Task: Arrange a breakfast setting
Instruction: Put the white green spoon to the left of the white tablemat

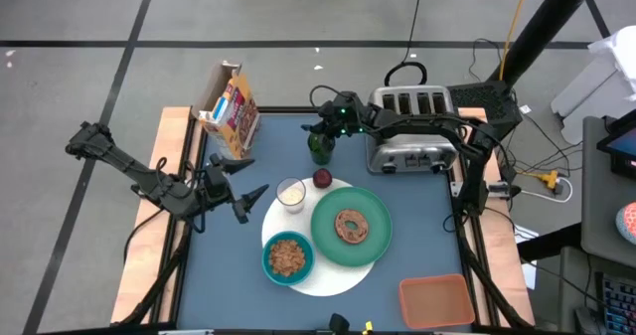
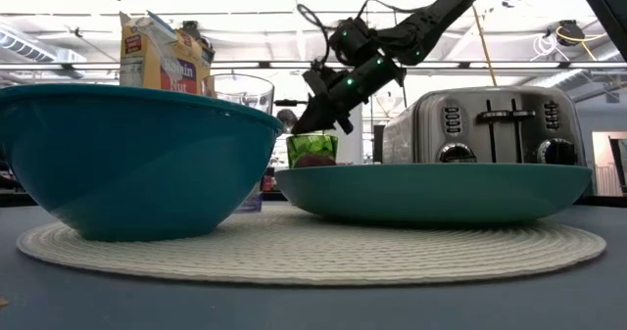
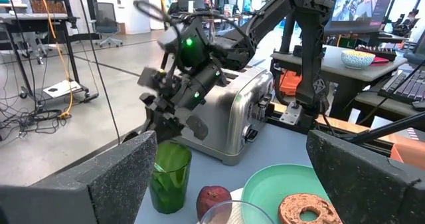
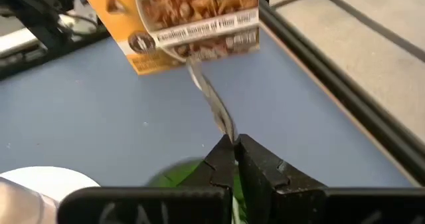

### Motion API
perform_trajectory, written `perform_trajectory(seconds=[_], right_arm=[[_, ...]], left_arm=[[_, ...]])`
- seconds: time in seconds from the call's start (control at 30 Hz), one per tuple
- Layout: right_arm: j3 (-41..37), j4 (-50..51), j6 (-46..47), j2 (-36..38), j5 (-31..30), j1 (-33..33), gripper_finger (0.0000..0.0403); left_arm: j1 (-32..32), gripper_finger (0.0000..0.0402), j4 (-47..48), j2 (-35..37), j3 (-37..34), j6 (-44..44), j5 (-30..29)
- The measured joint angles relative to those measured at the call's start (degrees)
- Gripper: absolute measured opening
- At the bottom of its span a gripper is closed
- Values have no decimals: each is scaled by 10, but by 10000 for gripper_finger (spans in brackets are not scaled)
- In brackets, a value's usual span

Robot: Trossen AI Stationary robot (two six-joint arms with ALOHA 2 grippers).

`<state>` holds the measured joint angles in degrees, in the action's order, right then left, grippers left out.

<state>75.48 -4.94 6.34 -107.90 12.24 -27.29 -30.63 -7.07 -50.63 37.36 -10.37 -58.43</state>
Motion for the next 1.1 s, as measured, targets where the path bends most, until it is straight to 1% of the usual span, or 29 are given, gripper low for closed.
perform_trajectory(seconds=[0.4,0.57,0.73,0.83,1.1], right_arm=[[0,-5,8,87,0,0,8],[0,-9,62,135,1,0,8],[0,-13,104,168,0,12,8],[0,-26,116,176,1,30,8],[0,-95,140,176,1,90,8]], left_arm=[[0,392,0,0,0,2,0],[3,392,0,0,0,-1,0],[32,392,-2,-2,0,-24,0],[56,392,-15,-21,0,-39,0],[106,392,-102,-109,0,-35,0]])
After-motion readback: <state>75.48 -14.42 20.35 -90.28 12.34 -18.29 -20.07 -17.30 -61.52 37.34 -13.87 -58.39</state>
